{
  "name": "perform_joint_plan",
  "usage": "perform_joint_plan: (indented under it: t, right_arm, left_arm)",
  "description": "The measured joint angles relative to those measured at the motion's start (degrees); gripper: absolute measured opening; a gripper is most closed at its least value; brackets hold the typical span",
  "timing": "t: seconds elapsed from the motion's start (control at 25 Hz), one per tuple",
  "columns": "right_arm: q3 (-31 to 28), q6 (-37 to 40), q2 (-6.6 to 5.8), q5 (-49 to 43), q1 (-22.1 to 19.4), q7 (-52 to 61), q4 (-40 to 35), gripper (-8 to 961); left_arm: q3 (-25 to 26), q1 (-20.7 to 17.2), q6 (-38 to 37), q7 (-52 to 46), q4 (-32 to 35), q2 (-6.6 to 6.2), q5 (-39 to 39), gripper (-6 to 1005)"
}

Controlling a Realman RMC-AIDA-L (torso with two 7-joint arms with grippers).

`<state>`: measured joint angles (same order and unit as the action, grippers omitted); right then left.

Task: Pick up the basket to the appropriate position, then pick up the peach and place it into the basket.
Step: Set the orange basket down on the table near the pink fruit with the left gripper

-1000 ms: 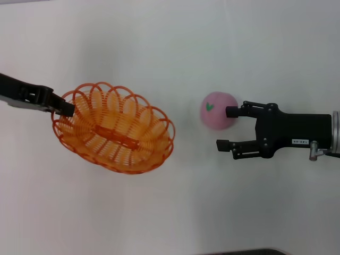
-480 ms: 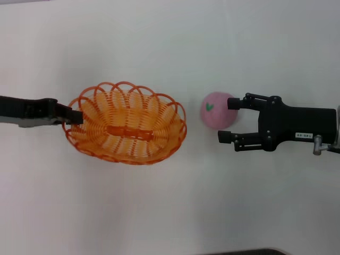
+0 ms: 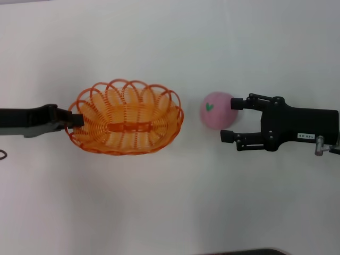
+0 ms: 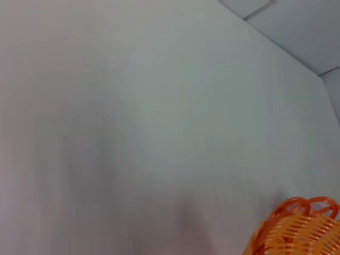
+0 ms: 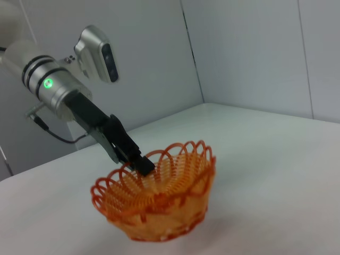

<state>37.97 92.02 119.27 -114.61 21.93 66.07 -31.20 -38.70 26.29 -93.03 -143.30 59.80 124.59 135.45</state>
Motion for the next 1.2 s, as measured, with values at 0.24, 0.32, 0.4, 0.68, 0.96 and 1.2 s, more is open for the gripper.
perform_joint_plan:
  t: [0.24, 0.32, 0.4, 0.68, 0.96, 1.2]
  right_arm:
    - [-0.1, 0.0, 0.0, 0.0, -0.2, 0.0, 0.0, 942]
    - [-0.1, -0.1, 0.0, -0.1, -0.2, -0.1, 0.0, 942]
    - [-0.1, -0.1, -0.02, -0.1, -0.2, -0.1, 0.0, 942]
    - [-0.1, -0.2, 0.04, -0.2, -0.2, -0.4, 0.0, 941]
    - [-0.1, -0.2, -0.13, -0.3, 0.0, -0.2, 0.0, 941]
    - [-0.1, -0.2, -0.18, -0.4, 0.0, -0.4, 0.0, 941]
  left_arm:
    - [-7.8, -3.8, 7.9, -0.9, -0.7, 0.03, -4.3, 59]
    - [-9.5, -4.7, 10.0, -1.0, -0.9, 0.04, -5.4, 59]
    - [-10.7, -5.4, 11.5, -1.0, -1.2, 0.04, -6.2, 58]
    - [-14.5, -7.1, 14.9, -1.1, -0.9, 0.04, -7.0, 60]
    - [-18.0, -8.1, 16.4, -3.1, 2.5, 0.04, -6.6, 60]
    - [-20.5, -8.8, 17.5, -5.6, 4.3, 0.04, -6.3, 59]
